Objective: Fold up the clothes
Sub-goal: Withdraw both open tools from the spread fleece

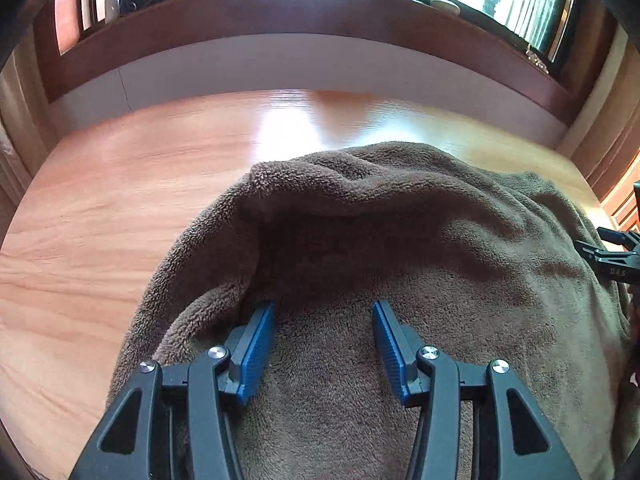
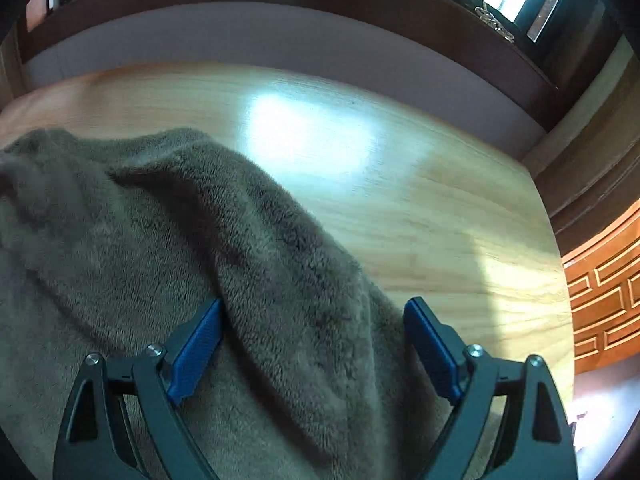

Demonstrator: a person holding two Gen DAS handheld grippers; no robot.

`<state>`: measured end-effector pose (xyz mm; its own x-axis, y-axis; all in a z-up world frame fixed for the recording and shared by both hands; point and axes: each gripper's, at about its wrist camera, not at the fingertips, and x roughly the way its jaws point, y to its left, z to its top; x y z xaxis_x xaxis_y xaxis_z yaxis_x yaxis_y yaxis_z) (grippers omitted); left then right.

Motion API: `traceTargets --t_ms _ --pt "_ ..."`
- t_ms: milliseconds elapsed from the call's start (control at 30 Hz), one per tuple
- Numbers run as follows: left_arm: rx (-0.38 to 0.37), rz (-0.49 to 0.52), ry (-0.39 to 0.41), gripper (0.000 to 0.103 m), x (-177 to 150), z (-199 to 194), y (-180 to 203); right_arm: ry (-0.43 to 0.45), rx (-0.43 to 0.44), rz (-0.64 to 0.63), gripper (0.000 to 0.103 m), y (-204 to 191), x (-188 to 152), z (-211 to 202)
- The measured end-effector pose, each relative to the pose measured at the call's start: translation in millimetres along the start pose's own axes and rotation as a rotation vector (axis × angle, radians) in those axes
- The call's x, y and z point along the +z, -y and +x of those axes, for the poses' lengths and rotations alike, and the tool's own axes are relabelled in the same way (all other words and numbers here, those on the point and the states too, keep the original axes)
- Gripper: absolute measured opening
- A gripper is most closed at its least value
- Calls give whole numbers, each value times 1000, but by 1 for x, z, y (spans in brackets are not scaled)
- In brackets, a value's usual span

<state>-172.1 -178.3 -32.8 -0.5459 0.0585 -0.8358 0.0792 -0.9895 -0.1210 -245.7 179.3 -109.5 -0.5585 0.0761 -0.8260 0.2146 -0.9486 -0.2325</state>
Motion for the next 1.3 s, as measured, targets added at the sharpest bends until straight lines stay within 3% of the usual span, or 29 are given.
traceTargets --t_ms 233,333,533,800,1000,1300 --pt "62 -37 36 52 15 11 -2 26 -83 13 99 -1 30 46" --pt "107 -28 46 52 22 17 1 41 -80 29 99 -3 42 59" --pt "138 -19 31 53 31 22 5 80 -64 -36 100 -10 33 49" --pt "98 1 28 53 3 -26 22 224 87 -116 100 0 -56 -46" --pt "51 62 94 53 -47 -92 29 252 258 -133 100 -3 -129 -119" --pt "11 61 154 53 -138 -176 29 260 339 -144 100 -9 -238 -174"
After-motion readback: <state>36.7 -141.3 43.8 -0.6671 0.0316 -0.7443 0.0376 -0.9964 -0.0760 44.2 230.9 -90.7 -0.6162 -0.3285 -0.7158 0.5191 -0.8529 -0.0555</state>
